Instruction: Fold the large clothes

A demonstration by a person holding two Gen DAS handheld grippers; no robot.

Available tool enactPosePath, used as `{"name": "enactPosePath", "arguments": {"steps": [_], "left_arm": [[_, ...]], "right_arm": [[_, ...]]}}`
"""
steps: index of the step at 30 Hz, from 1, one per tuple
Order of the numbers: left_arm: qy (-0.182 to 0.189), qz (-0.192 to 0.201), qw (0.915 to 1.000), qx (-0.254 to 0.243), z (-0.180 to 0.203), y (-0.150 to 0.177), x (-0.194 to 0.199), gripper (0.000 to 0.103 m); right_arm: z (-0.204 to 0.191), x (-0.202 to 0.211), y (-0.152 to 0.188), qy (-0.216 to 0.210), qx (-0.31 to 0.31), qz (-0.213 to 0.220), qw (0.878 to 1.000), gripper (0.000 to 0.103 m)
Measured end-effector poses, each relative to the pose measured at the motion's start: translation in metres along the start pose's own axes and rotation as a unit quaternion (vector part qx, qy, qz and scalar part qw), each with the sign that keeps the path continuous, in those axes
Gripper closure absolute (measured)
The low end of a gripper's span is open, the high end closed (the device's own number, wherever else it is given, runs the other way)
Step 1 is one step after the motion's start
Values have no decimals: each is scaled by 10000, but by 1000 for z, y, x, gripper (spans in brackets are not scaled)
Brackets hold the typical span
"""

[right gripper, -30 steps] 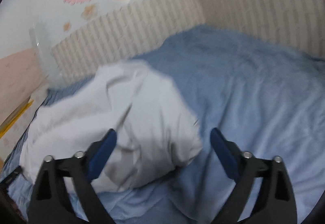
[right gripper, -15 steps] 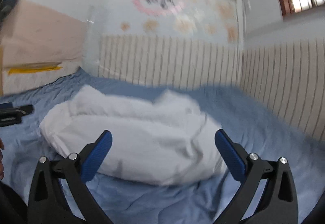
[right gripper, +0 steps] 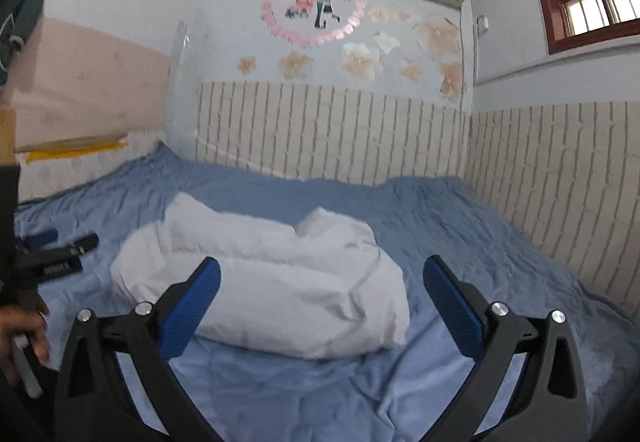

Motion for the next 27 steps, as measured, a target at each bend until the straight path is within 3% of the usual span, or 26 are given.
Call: {"name": "enactPosePath", "arguments": {"steps": [5,9,11,14,16,18,22,24,27], "left_arm": [[71,40,9996,-283,11,-15,9,3],[277,-21,9956,-900,42,-19,5,3],[541,-9,9910,-1227,63,-19,-1,3],[608,10,9863,-1534,81,-22,-21,3],[236,-85,9852,-1697,83,-31,-51,3],[22,-244,9874,-1561,78,-42,-81,3],[116,-493,9925,-1109,80,-62,-138,3],[240,-693,9897,-1229,97,-65,-174,3],[-46,-1047,9793,-1729,115,-66,-232,3]], "right_arm": [[-2,-8,29,-142,-29,-498,9987,2],[-7,-22,27,-180,168,-555,9982,2],[-7,-39,23,-206,114,-543,9982,2],[-5,-67,17,-270,-34,-621,9977,2],[-1,-90,11,-419,-274,-705,9963,2],[2,-114,3,-477,-344,-730,9956,2],[11,-190,-11,-482,-193,-996,9937,2],[13,-232,-7,-518,-208,-1344,9894,2],[8,-290,4,-637,-71,-1703,9833,2]]}}
Point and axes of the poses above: each gripper's, at about its wrist camera, not at the fingertips, and x roughly against the way its jaws point, z to its right, y to its underside, the point moved 6 cm from there along -x, roughly the way its jaws point, and after that the axes turned 3 degrees about -y, right-handed, at the moved point
